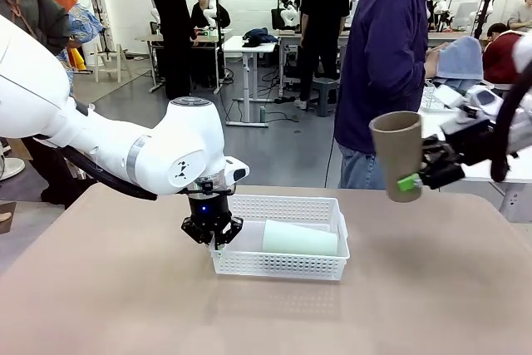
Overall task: Clean and organize the cups into the basket.
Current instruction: Pick up the Reusable plastic cup from the right side of the table and stack it inside the Organizing basket in the center of the table.
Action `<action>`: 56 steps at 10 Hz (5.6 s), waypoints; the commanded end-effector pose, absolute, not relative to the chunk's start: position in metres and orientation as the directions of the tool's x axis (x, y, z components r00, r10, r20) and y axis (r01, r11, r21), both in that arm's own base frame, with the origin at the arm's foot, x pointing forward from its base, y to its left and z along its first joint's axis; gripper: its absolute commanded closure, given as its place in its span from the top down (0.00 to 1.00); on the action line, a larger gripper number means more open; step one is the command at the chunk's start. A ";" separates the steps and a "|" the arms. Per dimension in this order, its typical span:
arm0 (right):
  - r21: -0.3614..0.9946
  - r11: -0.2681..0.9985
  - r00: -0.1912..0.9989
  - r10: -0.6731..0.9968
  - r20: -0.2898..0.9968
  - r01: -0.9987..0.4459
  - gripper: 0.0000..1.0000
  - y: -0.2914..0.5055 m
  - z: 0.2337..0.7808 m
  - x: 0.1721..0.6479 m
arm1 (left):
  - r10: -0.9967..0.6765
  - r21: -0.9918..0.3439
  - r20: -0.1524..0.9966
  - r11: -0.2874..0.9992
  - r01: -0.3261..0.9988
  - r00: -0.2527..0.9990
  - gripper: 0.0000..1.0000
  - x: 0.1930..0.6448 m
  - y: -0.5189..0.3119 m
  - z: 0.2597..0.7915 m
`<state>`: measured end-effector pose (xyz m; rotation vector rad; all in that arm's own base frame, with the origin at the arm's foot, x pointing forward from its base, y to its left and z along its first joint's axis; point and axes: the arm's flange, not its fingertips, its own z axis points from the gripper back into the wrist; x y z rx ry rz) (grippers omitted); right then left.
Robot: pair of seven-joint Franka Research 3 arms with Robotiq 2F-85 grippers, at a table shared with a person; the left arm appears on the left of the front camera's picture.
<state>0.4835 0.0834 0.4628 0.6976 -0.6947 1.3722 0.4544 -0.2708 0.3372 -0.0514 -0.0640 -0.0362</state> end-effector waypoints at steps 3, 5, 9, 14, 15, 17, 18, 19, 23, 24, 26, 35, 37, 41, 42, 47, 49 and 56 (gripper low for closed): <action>0.257 0.096 0.202 0.880 0.430 -0.962 0.80 0.202 0.470 0.541 | -0.036 -0.050 0.068 0.998 0.040 0.997 0.00 0.454 -0.271 0.336; 0.306 0.100 0.193 0.938 0.289 -0.947 0.80 0.248 0.458 0.559 | -0.036 -0.050 0.068 0.998 0.040 0.997 0.00 0.454 -0.271 0.336; 0.372 0.085 0.145 0.980 0.136 -0.924 0.80 0.302 0.417 0.582 | -0.036 -0.050 0.068 0.998 0.040 0.997 0.00 0.454 -0.271 0.336; 0.393 0.048 0.079 0.995 0.063 -0.918 0.80 0.321 0.374 0.597 | -0.036 -0.050 0.068 0.998 0.040 0.997 0.00 0.454 -0.271 0.336; 0.393 0.032 0.059 0.997 0.058 -0.919 0.80 0.322 0.369 0.599 | -0.036 -0.050 0.068 0.998 0.040 0.997 0.00 0.454 -0.271 0.336; 0.394 -0.019 0.006 0.998 0.061 -0.919 0.80 0.324 0.361 0.600 | -0.036 -0.050 0.068 0.998 0.040 0.997 0.00 0.454 -0.271 0.336; 0.396 -0.039 -0.020 0.998 0.052 -0.917 0.80 0.324 0.357 0.599 | -0.036 -0.050 0.068 0.998 0.040 0.997 0.00 0.454 -0.271 0.336; 0.401 -0.059 -0.043 0.998 0.047 -0.914 0.80 0.325 0.355 0.599 | -0.036 -0.050 0.068 0.998 0.040 0.997 0.00 0.454 -0.271 0.336; 0.436 -0.101 -0.094 0.995 0.037 -0.894 0.80 0.327 0.340 0.597 | -0.036 -0.050 0.068 0.998 0.040 0.997 0.00 0.454 -0.271 0.336; 0.434 -0.103 -0.096 0.995 0.038 -0.895 0.80 0.327 0.340 0.597 | -0.036 -0.050 0.068 0.998 0.040 0.997 0.00 0.454 -0.271 0.336; 0.429 -0.106 -0.098 0.994 0.041 -0.897 0.80 0.326 0.340 0.598 | -0.036 -0.050 0.068 0.998 0.040 0.997 0.00 0.454 -0.271 0.336; 0.364 -0.046 -0.021 0.997 0.072 -0.930 0.80 0.330 0.318 0.615 | -0.036 -0.050 0.068 0.998 0.040 0.997 0.00 0.454 -0.271 0.336; 0.373 -0.042 -0.015 0.997 0.075 -0.927 1.00 0.329 0.318 0.614 | -0.036 -0.050 0.068 0.998 0.040 0.997 0.00 0.454 -0.271 0.336; 0.379 -0.055 -0.024 0.996 0.087 -0.924 1.00 0.331 0.320 0.609 | -0.036 -0.050 0.068 0.998 0.040 0.997 0.00 0.454 -0.271 0.336; 0.377 -0.071 -0.037 0.995 0.097 -0.923 1.00 0.330 0.326 0.602 | -0.036 -0.050 0.068 0.998 0.040 0.997 0.00 0.454 -0.271 0.336; 0.249 -0.090 -0.062 0.991 0.116 -0.964 1.00 0.309 0.398 0.523 | -0.036 -0.050 0.068 0.998 0.040 0.997 0.00 0.454 -0.271 0.336; 0.181 -0.068 -0.034 0.982 0.183 -0.981 1.00 0.276 0.423 0.503 | -0.036 -0.050 0.068 0.998 0.040 0.997 0.00 0.454 -0.271 0.336; -0.060 -0.181 -0.159 0.603 0.781 -0.982 1.00 0.054 0.474 0.459 | -0.036 -0.050 0.068 0.998 0.040 0.997 0.00 0.454 -0.271 0.336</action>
